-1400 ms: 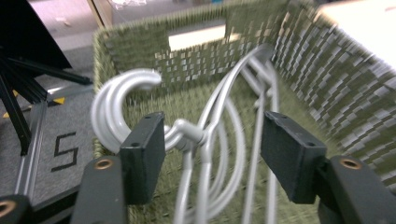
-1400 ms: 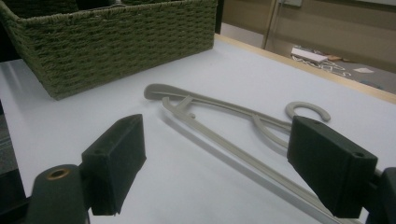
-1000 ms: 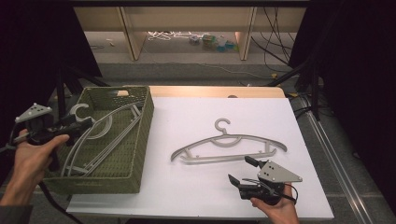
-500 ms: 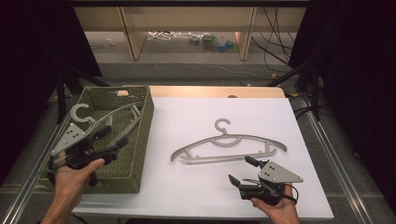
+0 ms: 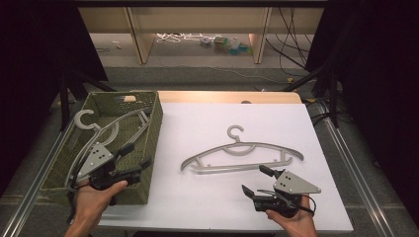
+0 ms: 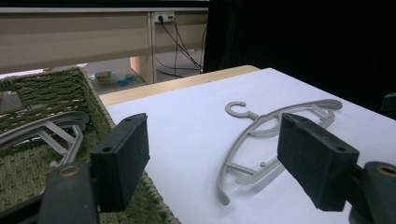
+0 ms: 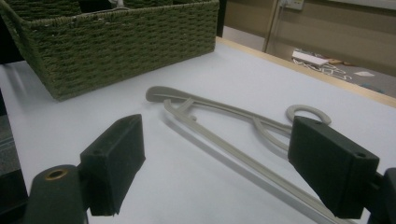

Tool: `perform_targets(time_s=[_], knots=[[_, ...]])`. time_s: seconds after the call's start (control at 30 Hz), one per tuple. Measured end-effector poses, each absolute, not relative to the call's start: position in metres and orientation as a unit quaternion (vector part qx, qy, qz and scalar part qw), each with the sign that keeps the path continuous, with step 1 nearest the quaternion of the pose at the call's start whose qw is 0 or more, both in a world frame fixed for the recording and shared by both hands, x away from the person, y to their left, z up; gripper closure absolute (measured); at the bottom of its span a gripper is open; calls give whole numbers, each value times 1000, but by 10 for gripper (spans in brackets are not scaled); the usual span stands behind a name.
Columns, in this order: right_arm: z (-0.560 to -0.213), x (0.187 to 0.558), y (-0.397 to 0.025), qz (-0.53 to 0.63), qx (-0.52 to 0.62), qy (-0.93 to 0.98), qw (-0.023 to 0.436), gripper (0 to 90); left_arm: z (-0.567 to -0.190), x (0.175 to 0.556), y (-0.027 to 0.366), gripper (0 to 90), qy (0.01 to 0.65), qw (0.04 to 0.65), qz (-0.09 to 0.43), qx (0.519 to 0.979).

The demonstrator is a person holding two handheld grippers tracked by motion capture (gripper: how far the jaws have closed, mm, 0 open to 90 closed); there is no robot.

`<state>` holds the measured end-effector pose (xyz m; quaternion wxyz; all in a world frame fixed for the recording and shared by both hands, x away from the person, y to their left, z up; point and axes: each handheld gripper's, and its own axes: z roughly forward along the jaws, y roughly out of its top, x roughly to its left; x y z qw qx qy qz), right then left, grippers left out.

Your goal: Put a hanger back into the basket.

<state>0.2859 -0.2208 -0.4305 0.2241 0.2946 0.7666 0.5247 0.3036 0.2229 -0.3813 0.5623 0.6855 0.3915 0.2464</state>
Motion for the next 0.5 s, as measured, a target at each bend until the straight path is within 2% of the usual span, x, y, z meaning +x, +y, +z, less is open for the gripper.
perform_targets(time_s=[0.2,0.5], knots=[[-431,287,-220,529,295,763,226,183,-390,297,214,248,372,565,258,690],[-432,292,-226,529,299,760,231,169,-405,283,194,247,348,561,245,711]])
